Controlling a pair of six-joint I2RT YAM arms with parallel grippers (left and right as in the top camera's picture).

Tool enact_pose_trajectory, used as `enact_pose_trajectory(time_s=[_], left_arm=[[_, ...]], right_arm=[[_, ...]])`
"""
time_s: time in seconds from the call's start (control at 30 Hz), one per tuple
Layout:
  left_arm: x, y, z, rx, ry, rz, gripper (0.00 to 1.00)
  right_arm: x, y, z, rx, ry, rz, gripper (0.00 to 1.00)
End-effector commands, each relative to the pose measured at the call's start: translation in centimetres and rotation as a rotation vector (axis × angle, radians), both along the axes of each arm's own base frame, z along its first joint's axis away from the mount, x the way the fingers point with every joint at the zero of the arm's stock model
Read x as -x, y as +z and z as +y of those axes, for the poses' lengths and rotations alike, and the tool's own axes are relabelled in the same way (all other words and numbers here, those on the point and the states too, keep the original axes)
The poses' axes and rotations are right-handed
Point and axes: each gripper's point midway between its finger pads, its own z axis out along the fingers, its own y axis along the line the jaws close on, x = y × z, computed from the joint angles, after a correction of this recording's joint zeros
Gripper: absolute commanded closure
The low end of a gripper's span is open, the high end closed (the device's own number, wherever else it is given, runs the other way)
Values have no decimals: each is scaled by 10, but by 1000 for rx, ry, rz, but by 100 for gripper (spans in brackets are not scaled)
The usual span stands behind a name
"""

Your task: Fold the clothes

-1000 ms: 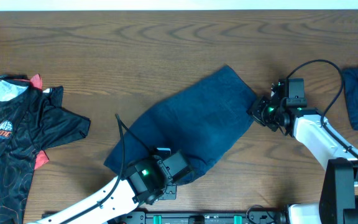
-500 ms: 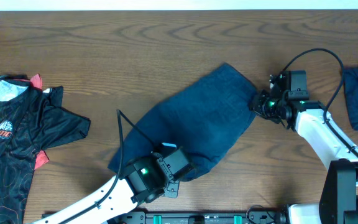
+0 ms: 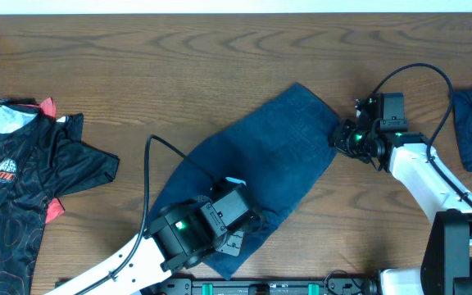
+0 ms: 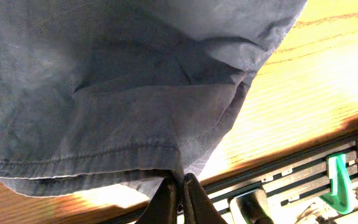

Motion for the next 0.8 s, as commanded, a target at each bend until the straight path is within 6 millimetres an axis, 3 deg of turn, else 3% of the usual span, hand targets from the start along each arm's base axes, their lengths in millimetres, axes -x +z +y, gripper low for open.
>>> enact_pose_trajectory(time_s=[0.0, 0.47, 0.6, 0.77], left_arm=[[-9, 5, 4, -18, 15, -49, 94], [-27, 8, 16, -71, 78, -151, 94], [-57, 30, 30, -122, 158, -302, 94], [-90, 67, 45, -113, 258, -408, 94]], right_arm=[[-5, 4, 2, 15, 19, -20, 99], [-6, 5, 2, 19, 27, -27, 99], [-15, 17, 2, 35, 60, -64, 99], [-38, 58, -4, 100, 93, -122, 98]])
